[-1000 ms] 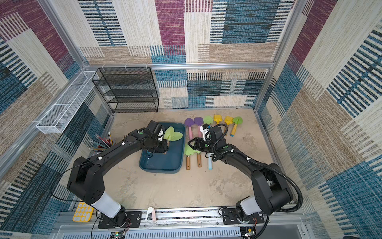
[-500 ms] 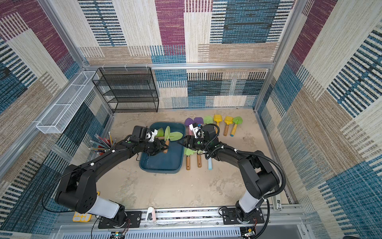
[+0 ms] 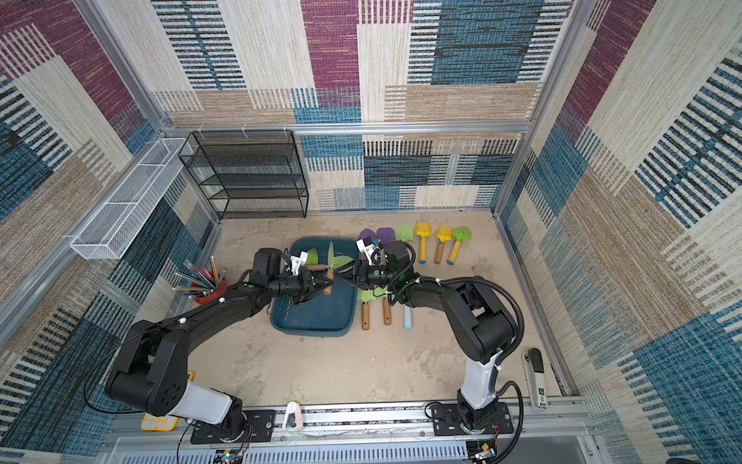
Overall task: Take the shovel out of the storage box
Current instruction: Place the shovel at the center of the board.
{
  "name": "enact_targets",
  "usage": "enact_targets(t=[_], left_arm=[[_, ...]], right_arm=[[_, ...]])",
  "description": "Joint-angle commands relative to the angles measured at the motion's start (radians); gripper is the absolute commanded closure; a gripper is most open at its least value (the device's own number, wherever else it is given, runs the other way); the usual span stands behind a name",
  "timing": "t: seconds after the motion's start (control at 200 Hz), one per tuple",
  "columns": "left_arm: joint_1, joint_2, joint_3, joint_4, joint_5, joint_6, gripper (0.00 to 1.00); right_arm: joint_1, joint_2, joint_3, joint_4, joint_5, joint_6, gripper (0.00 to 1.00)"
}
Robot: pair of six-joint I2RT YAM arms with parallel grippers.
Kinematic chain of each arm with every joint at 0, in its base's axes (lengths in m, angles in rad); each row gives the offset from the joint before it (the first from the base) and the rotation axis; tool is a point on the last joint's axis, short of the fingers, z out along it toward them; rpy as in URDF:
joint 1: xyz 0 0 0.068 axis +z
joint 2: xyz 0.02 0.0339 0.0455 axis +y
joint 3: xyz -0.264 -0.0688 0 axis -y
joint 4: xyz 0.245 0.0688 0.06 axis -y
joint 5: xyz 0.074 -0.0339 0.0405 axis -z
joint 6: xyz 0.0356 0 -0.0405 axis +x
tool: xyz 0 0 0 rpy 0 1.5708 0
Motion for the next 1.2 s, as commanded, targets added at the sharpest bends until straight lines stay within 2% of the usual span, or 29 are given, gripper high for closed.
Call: enact_targets(t=[0.0, 0.596, 0.841, 0.926, 0.987, 1.067, 1.197], left_arm=[[0.0, -0.016, -0.007, 0.073, 0.036, -0.028, 1.0], [0.0, -0.032, -0.031, 0.139, 0.075, -0.061, 0.97], [-0.001, -0.034, -0.04, 0.157, 0.079, -0.07, 0.94], [-0.001, -0.032, -0.043, 0.158, 0.083, -0.069, 0.89], [-0.001, -0.03, -0.044, 0.157, 0.085, -0.068, 0.81], [0.0, -0.03, -0.044, 0.145, 0.085, -0.059, 0.68], [0.0, -0.043, -0.029, 0.088, 0.067, -0.017, 0.56]], right_arm=[[0.0, 0.027, 0.02, 0.111, -0.042, 0.071, 0.4], [0.012, 0.181, 0.1, 0.4, -0.116, 0.317, 0.59], [0.013, 0.214, 0.09, 0.525, -0.12, 0.411, 0.74], [0.013, 0.221, 0.087, 0.553, -0.119, 0.431, 0.79], [0.013, 0.222, 0.085, 0.561, -0.117, 0.438, 0.82], [0.013, 0.221, 0.084, 0.562, -0.116, 0.439, 0.83], [0.012, 0.216, 0.079, 0.559, -0.116, 0.437, 0.83]])
